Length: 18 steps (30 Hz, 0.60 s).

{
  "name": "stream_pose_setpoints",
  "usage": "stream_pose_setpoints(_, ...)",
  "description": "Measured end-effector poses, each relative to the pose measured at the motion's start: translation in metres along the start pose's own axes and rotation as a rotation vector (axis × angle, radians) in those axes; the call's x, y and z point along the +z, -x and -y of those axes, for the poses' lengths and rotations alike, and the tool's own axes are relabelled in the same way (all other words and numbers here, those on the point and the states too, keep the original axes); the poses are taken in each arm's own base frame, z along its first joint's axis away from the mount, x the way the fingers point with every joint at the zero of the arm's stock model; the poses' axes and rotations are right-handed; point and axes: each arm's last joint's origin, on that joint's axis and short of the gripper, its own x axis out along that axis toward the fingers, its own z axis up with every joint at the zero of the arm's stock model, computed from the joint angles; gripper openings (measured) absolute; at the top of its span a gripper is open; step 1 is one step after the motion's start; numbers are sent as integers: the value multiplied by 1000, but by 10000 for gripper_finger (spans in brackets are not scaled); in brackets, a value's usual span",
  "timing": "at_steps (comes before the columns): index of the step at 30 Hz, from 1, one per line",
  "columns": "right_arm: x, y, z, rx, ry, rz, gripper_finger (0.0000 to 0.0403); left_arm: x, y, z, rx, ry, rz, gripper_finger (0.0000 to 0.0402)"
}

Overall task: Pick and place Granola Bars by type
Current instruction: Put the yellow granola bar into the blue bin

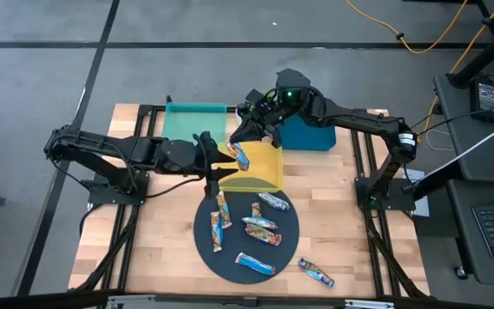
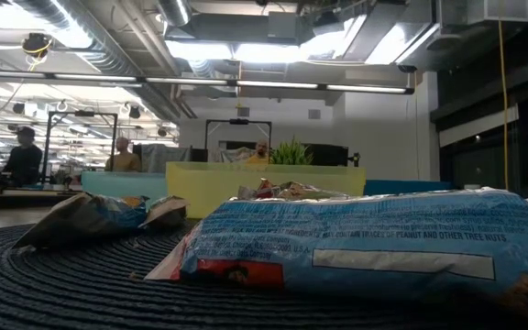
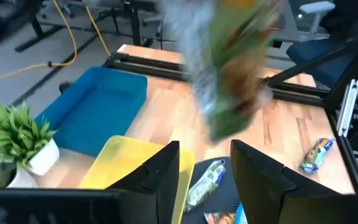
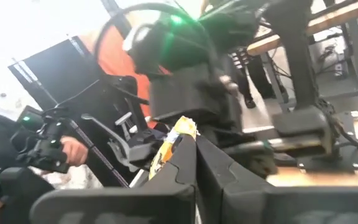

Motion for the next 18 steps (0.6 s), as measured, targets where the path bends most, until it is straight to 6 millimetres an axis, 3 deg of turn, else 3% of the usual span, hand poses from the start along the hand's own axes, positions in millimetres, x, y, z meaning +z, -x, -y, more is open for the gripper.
stream_pose_setpoints(5, 7, 3, -6, 14, 25, -29, 4, -7, 2, 4, -11, 22, -62, 147)
stream_pose_setpoints(9, 1, 10, -7, -39, 16, -143, 4, -15, 4, 6, -2, 52, -134, 147)
stream_pose_setpoints(18, -32, 56, 4, -430, -15, -506, 4, -22, 10, 17, 18, 68, -157, 145)
